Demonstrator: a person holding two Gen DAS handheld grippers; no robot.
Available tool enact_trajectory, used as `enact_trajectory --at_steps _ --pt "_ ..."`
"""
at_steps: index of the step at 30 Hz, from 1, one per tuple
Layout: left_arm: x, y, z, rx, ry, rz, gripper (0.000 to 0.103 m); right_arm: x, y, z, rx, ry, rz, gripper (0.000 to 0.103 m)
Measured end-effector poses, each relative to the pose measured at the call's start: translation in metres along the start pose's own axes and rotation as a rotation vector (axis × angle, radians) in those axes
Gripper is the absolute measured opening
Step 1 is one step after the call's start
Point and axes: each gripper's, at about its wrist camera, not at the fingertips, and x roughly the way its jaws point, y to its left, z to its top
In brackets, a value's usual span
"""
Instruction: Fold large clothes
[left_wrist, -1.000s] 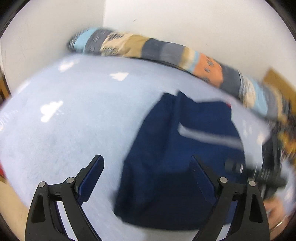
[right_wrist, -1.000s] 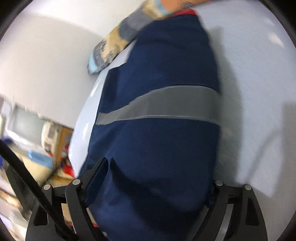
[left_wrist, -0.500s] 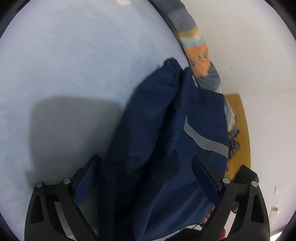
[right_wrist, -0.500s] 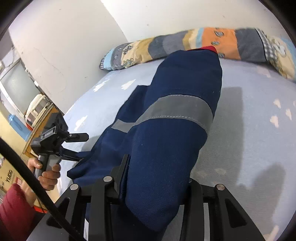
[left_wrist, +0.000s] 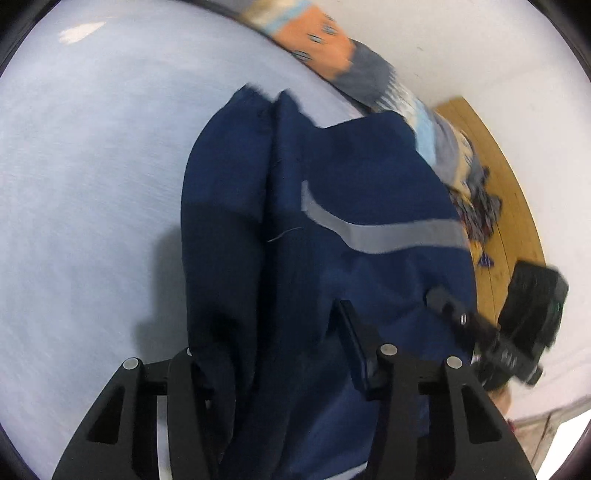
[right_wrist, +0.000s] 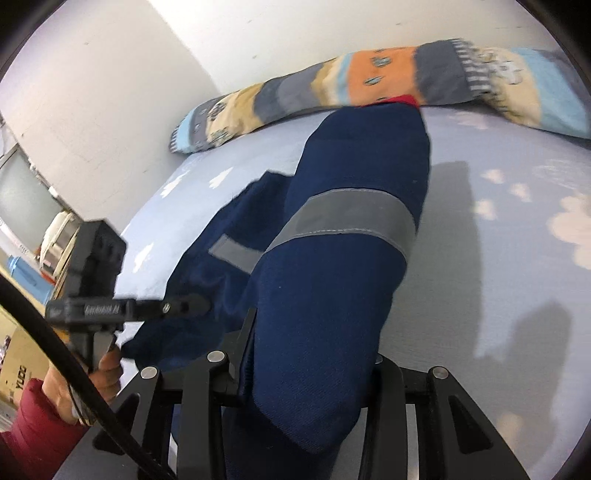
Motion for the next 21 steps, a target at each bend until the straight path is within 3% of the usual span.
enact_trajectory --at_steps 4,5,7,9,12,14,15,18,21 --pt "0.019 -0.048 -0.031 0.096 0.011 0.028 0.047 -0.044 -0.027 -0.015 0.007 0.017 -0.054 0.041" --pt "0.029 -0.056 -0.038 0.12 0.017 0.088 0.049 -0.048 -0.036 -0.022 0.025 0.039 -0.072 0.045" --pt "0.04 -0.061 -0.044 0.132 -0.003 0.221 0.056 -0.047 -0.064 -0.04 0.109 0.121 -0.149 0.071" --pt "0.034 -0.061 -0.046 0.111 -0.047 0.257 0.059 -0.051 -0.098 -0.059 0.271 0.17 -0.243 0.074" --pt "0.006 -0.079 -0.049 0.17 -0.19 0.384 0.063 -0.098 -0.116 -0.058 0.353 0.029 -0.293 0.074" --pt "-0.005 -0.092 -0.049 0.241 -0.286 0.451 0.064 -0.117 -0.109 -0.047 0.298 -0.063 -0.35 0.074" --pt "-0.005 -0.102 -0.048 0.289 -0.31 0.461 0.065 -0.121 -0.103 -0.042 0.276 -0.092 -0.346 0.073" --pt "0.013 -0.124 -0.052 0.399 -0.322 0.449 0.067 -0.101 -0.075 -0.017 0.178 -0.127 -0.267 0.045" --pt "0.05 -0.126 -0.059 0.474 -0.226 0.486 0.07 -0.049 -0.062 0.001 0.128 -0.047 -0.295 0.036"
